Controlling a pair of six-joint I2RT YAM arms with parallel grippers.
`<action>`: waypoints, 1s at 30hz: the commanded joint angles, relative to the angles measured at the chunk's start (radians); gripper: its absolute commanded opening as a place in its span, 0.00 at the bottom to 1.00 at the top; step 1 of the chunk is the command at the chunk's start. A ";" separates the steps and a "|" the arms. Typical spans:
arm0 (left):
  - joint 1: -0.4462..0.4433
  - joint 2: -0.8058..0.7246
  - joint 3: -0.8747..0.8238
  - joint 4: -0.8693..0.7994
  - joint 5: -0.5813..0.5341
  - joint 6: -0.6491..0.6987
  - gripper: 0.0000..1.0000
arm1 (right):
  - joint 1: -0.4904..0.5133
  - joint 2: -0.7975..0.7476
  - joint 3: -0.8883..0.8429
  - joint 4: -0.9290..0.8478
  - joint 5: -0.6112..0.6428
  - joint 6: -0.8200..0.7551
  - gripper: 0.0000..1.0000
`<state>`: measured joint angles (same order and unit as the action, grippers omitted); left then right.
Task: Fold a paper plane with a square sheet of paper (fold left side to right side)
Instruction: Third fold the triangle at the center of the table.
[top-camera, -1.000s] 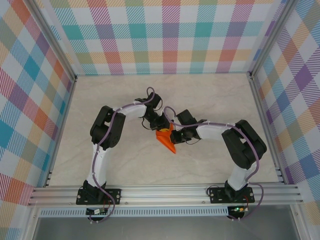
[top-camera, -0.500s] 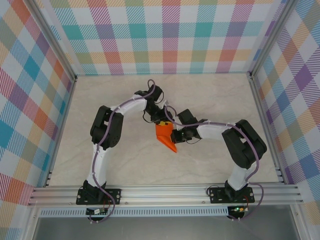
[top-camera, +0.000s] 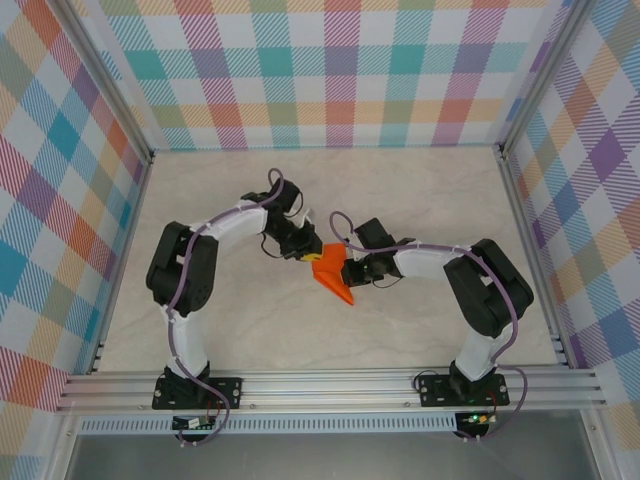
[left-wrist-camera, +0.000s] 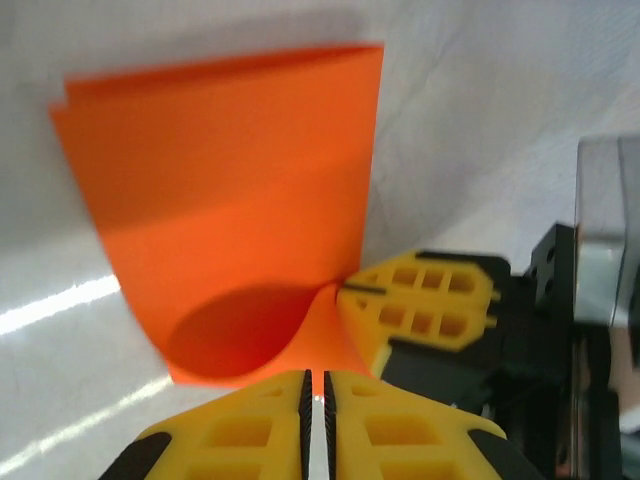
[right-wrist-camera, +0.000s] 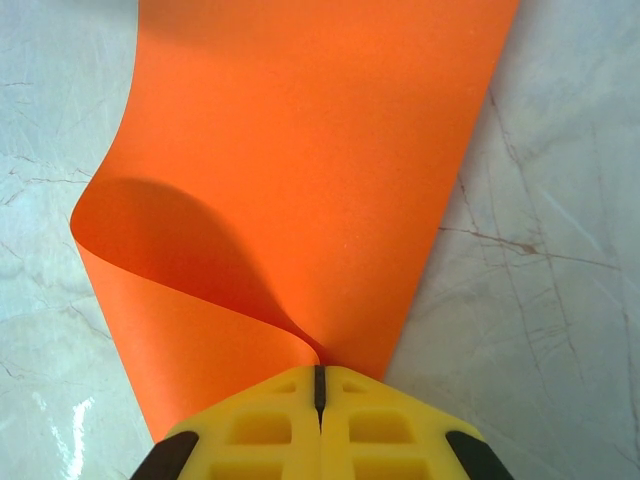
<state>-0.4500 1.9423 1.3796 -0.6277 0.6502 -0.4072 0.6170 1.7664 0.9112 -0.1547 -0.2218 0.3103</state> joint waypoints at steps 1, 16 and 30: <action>-0.002 -0.094 -0.095 0.128 0.057 -0.073 0.14 | 0.012 0.050 -0.012 -0.095 0.001 -0.016 0.00; -0.135 -0.016 -0.142 0.231 0.041 -0.145 0.13 | 0.015 0.065 0.011 -0.118 -0.001 -0.025 0.00; -0.148 0.052 -0.153 0.196 -0.017 -0.115 0.12 | 0.016 0.069 0.014 -0.126 0.006 -0.032 0.00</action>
<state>-0.5869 1.9900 1.2366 -0.4160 0.6502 -0.5346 0.6170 1.7817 0.9405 -0.1932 -0.2222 0.2989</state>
